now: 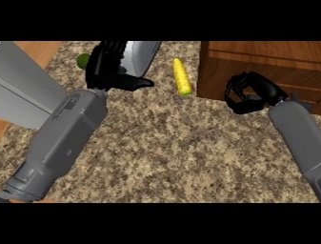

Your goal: Pick up the cup, place it into the drawer and close the drawer

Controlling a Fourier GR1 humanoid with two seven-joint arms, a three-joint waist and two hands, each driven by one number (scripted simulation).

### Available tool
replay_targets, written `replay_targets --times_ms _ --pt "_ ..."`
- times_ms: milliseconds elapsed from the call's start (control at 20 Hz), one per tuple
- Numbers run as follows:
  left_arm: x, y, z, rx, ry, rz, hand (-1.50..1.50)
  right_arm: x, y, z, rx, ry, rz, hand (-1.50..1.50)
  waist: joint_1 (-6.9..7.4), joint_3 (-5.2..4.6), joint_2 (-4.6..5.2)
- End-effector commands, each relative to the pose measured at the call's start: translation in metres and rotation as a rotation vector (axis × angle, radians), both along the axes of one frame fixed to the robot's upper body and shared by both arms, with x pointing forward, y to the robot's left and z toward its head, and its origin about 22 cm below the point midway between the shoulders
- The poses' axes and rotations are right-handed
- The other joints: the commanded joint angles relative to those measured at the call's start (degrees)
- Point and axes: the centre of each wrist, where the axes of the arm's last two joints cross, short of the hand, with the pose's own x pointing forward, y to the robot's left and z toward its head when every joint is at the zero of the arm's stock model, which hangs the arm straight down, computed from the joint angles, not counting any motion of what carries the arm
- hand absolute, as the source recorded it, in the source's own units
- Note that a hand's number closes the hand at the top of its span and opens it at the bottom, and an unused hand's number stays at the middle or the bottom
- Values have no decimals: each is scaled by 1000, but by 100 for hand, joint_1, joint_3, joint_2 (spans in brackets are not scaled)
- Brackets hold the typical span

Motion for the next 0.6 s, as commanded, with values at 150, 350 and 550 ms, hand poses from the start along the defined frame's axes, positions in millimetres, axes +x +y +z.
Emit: replay_targets --times_ms 150,350,550 --pt "-5 5 -5 3 -8 -37 -150 33 -33 94 -16 -193 -174 150 294 -49 116" --pt "-5 4 -3 -20 0 -43 -150 29 -46 99 -8 -169 -162 150 287 -49 119" --pt "-9 13 -11 -21 3 -50 -150 26 -47 93 13 -159 -172 150 376 -51 131"
